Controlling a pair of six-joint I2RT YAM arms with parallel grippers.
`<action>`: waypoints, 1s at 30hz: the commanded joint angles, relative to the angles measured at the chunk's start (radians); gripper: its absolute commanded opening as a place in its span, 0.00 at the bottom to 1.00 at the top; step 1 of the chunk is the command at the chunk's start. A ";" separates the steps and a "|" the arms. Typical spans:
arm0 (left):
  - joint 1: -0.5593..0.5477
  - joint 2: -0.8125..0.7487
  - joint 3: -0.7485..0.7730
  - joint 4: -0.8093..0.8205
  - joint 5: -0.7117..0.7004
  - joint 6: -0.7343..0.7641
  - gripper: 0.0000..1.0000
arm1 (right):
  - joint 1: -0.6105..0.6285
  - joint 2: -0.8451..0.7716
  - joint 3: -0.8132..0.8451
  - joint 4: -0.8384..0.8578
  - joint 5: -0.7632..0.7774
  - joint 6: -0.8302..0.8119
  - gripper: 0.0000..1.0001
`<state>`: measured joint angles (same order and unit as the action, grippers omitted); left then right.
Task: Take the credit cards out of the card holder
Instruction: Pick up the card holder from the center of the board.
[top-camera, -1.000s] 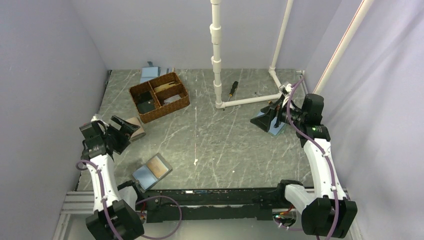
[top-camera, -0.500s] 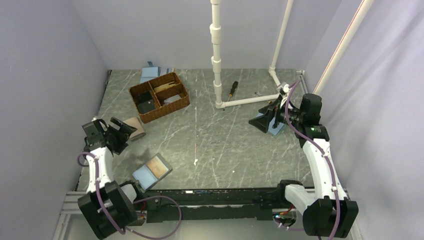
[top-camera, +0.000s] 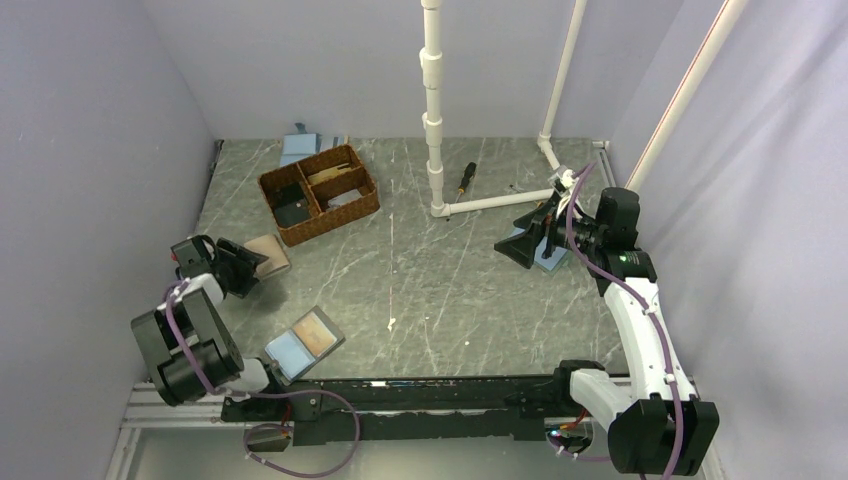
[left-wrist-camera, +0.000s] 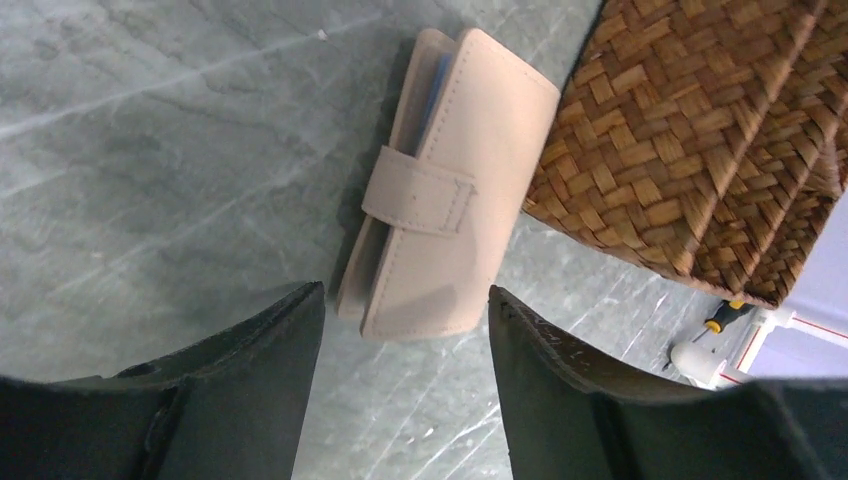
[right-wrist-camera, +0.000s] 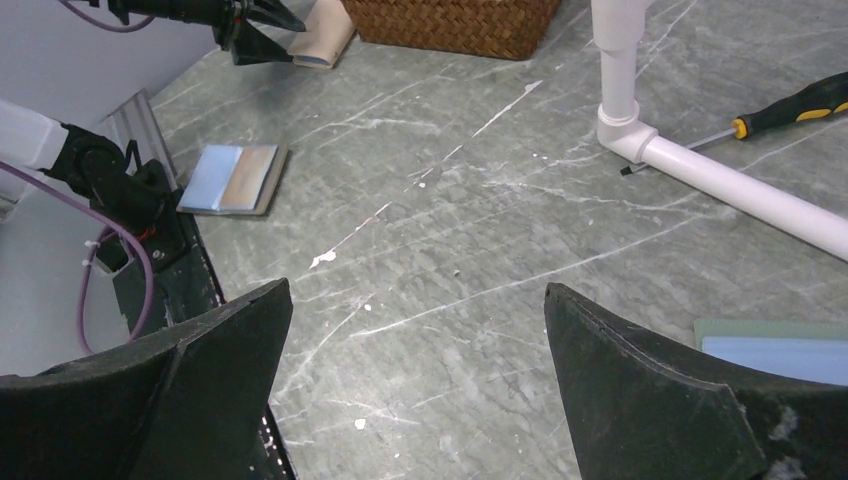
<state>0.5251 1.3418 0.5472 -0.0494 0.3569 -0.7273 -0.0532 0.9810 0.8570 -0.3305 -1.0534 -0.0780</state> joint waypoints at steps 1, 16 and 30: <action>0.006 0.089 0.055 0.094 0.008 -0.017 0.65 | 0.004 -0.023 0.005 0.012 0.004 -0.027 1.00; 0.006 0.130 0.049 0.158 0.072 -0.044 0.25 | 0.004 -0.014 0.003 0.010 0.009 -0.034 1.00; -0.003 -0.208 0.038 -0.081 0.085 -0.016 0.00 | 0.003 -0.012 0.004 0.006 0.006 -0.037 1.00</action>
<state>0.5278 1.2762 0.5892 -0.0219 0.4061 -0.7475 -0.0517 0.9794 0.8570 -0.3405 -1.0470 -0.0902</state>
